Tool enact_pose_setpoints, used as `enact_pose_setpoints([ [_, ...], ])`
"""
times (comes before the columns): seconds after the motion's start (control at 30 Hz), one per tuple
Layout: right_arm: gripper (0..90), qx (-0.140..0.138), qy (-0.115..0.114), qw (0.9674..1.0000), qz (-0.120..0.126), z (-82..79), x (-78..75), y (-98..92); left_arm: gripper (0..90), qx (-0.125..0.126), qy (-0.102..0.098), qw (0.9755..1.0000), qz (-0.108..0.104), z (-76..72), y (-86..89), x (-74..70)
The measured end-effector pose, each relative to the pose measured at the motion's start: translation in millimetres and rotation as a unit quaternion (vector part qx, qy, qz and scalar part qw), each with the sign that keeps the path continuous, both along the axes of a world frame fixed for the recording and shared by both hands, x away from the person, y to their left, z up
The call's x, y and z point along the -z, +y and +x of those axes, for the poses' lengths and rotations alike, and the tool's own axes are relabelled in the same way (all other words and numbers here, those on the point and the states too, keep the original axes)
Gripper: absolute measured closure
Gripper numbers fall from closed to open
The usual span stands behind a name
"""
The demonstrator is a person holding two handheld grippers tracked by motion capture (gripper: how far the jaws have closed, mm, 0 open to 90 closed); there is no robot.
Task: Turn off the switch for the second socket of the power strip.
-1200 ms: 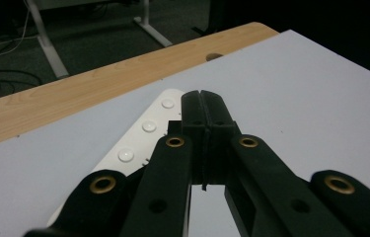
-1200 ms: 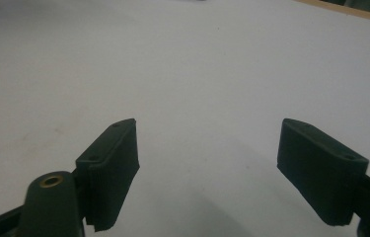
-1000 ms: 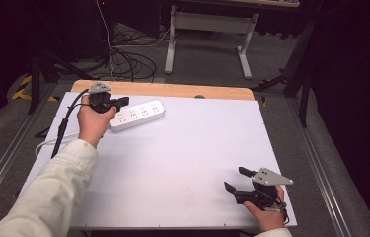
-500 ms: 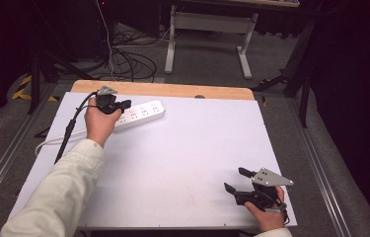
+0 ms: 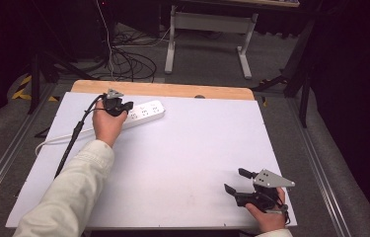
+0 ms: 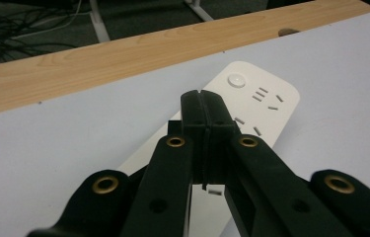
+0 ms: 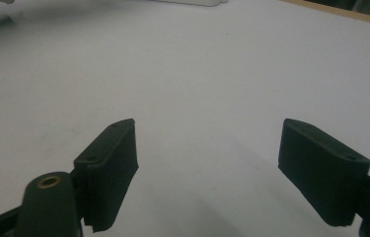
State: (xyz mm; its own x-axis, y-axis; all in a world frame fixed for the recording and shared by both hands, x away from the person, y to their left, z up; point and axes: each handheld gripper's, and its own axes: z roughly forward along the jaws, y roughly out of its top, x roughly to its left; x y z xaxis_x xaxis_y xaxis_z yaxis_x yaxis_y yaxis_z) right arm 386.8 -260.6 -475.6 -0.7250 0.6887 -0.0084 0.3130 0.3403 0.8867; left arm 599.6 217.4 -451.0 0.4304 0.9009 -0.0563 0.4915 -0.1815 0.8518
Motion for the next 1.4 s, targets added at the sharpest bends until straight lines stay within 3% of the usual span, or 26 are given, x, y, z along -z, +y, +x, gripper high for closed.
enact_pose_setpoints([
  [0.63,23.4,0.000,-0.002,1.0000,0.008,-1.6,-1.1,-2.4,89.8,-0.022,0.027,0.9994,0.009,9.4,-1.8,18.8],
  [1.13,23.4,0.000,-0.001,1.0000,0.007,-1.3,-0.7,-2.8,89.9,-0.028,0.022,0.9993,0.012,11.0,-2.7,21.4],
  [1.23,23.3,0.000,-0.001,1.0000,0.007,-1.5,-0.8,-2.6,89.9,-0.032,0.019,0.9989,0.030,10.5,-3.1,21.7],
  [1.4,23.4,-0.001,-0.001,1.0000,0.009,-1.4,-0.6,-3.0,89.9,-0.032,0.019,0.9987,0.035,10.8,-2.8,22.4],
])
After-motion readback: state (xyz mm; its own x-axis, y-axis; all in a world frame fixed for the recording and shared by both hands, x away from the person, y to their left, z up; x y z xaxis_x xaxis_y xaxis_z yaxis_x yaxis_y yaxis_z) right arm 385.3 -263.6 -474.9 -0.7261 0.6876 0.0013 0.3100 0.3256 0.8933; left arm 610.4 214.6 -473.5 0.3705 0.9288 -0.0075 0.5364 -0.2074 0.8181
